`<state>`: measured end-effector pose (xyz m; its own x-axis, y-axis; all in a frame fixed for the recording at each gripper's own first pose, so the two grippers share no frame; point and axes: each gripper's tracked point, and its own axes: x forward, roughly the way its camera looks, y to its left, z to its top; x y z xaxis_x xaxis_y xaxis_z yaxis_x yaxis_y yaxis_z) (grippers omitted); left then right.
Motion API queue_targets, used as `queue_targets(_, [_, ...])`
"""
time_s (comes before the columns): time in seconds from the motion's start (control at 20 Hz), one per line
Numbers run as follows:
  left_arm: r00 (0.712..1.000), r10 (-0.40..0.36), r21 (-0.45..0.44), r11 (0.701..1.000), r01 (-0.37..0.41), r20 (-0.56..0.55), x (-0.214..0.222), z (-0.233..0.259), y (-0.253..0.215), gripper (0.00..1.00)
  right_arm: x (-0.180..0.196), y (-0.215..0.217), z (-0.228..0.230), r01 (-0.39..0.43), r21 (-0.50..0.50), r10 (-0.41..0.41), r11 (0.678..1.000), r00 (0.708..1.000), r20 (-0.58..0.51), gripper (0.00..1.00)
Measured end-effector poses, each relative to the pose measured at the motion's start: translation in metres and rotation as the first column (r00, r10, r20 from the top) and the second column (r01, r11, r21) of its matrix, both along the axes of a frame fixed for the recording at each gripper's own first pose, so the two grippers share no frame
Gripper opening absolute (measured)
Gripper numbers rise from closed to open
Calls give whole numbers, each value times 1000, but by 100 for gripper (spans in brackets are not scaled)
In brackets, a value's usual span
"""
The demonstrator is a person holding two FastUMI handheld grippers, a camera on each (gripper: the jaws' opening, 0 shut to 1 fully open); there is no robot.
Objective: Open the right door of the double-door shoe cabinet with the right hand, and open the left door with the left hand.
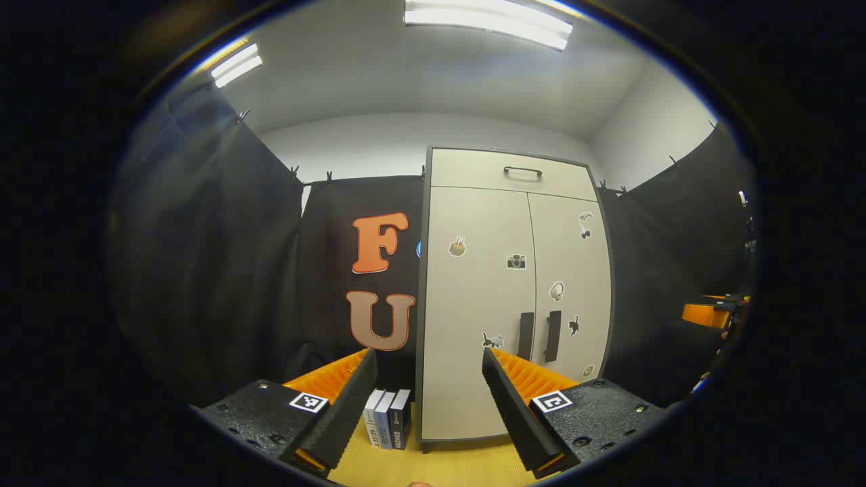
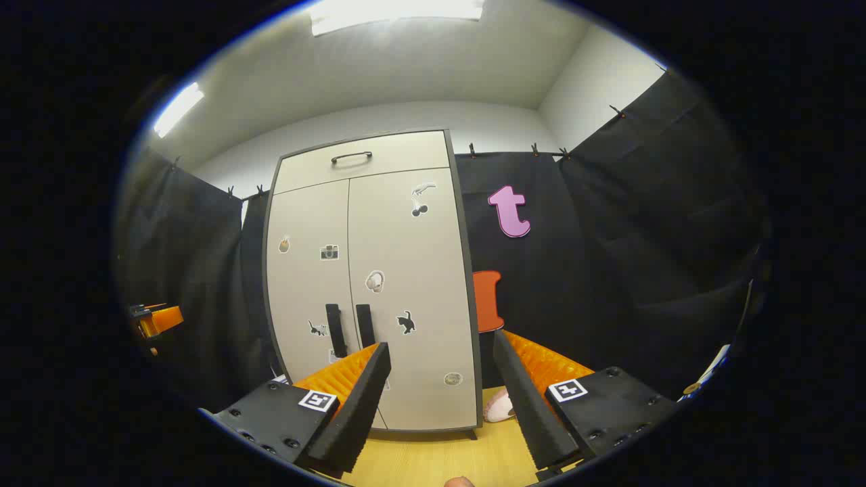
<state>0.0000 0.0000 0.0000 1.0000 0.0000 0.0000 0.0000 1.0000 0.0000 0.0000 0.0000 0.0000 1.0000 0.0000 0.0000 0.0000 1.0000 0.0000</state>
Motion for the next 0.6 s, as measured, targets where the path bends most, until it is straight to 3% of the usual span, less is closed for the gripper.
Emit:
queue_targets(0.05, [1000,-6,-5,1000,6,0,0,0,-2,94,0,-2,1,6,0,-6,1000,1000,3,98])
queue_targets(0.55, [1000,22,18,1000,-22,2,4,-1,11,94,-2,1,1,6,-19,-6,1000,1000,14,98])
queue_targets(0.6, [1000,22,22,1000,-22,4,3,-1,12,94,0,1,-1,7,-19,-7,1000,1000,9,88])
